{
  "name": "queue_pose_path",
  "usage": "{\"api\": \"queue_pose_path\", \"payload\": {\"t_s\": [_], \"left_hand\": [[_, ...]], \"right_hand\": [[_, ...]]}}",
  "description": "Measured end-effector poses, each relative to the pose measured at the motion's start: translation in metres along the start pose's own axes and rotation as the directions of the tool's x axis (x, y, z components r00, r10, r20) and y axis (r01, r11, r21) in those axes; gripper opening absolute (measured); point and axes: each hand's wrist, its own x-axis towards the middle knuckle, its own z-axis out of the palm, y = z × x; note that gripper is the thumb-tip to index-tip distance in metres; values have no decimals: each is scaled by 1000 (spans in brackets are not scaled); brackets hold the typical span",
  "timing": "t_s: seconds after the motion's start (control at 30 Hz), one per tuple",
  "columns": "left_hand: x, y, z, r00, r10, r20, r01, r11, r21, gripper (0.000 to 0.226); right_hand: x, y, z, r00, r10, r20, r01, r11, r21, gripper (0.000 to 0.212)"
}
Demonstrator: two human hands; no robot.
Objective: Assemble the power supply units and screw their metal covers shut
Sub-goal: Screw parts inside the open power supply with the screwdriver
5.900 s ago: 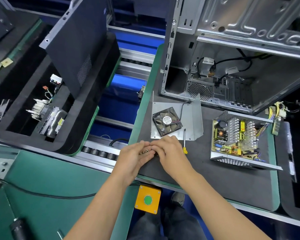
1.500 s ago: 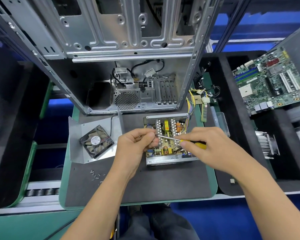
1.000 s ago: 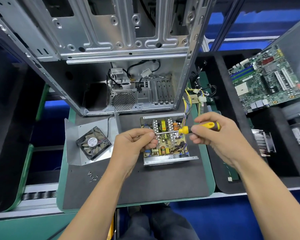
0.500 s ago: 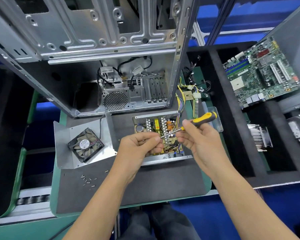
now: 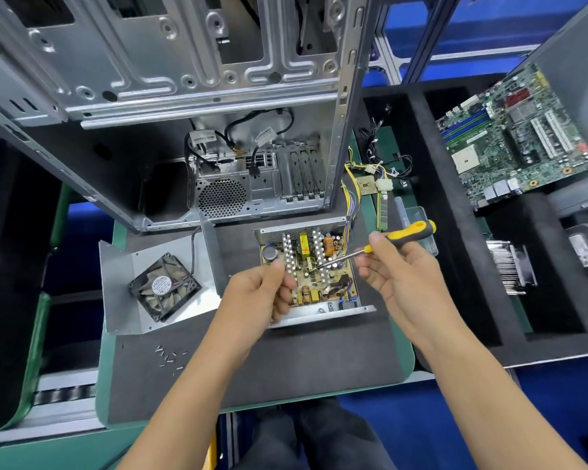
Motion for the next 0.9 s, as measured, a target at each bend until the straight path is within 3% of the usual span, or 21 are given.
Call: {"api": "queue_pose_path", "payload": {"t_s": [0.03,0.1,0.23,0.33,0.43,0.57,0.73,0.9], "left_hand": [[1,-1,-2,999,28,23,-32,984,173,41],[6,-3,-2,989,92,119,-139,856,497,41],[15,-2,11,953,19,302,-257,579,774,53],[22,-3,14,932,-115,344,-247,493,834,58],[22,-6,17,890,-216,401,-271,455,848,79],[23,-12,20,878,-243,412,-295,403,866,95],[26,-11,25,866,-288,408,-309,332,891,89],[29,-11,27,853,-328,406,-322,281,904,97]], "right_hand": [[2,-2,-5,1000,-6,-12,6,1000,4,31],[6,-4,-14,999,-17,-35,18,1000,12,23],[10,-8,-26,997,-42,-60,42,999,1,26],[11,-7,-32,997,-52,-55,51,998,-22,25],[11,-5,-34,997,-48,-63,45,998,-40,28],[13,-1,-38,996,-44,-75,40,998,-52,28],[15,-1,-42,997,-50,-58,46,996,-70,14],[13,-2,-41,995,-101,-21,95,975,-200,5]]}}
